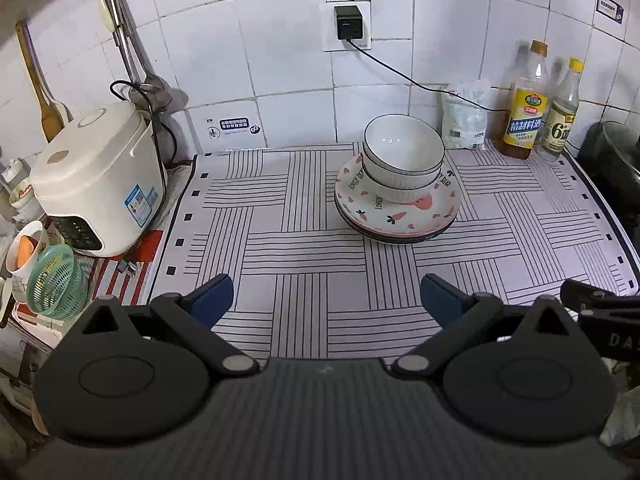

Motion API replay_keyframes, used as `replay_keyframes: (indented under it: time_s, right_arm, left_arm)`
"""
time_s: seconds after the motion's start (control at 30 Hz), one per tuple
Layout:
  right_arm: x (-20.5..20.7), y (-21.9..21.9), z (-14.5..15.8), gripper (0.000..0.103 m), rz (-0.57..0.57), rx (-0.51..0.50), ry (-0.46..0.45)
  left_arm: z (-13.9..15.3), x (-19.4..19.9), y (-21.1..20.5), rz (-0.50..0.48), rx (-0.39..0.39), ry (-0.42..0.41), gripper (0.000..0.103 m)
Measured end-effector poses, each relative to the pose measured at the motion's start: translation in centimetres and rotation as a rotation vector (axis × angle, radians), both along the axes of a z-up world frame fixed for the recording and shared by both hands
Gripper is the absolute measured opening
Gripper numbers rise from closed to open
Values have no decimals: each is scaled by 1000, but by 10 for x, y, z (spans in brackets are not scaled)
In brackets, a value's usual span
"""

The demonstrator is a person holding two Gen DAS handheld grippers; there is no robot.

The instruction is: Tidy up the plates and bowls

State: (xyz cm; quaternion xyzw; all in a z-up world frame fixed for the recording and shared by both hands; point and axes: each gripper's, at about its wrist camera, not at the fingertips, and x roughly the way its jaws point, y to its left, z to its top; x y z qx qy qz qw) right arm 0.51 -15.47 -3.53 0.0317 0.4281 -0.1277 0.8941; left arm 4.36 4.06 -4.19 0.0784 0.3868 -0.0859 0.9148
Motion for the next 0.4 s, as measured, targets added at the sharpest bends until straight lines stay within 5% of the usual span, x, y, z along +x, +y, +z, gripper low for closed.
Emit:
replay_keyframes:
  time_s: [0.4]
  right_arm:
    - [1, -1, -2, 103, 0, 0, 6]
  left_arm:
    - [-1, 0, 3, -13, -29, 28, 101]
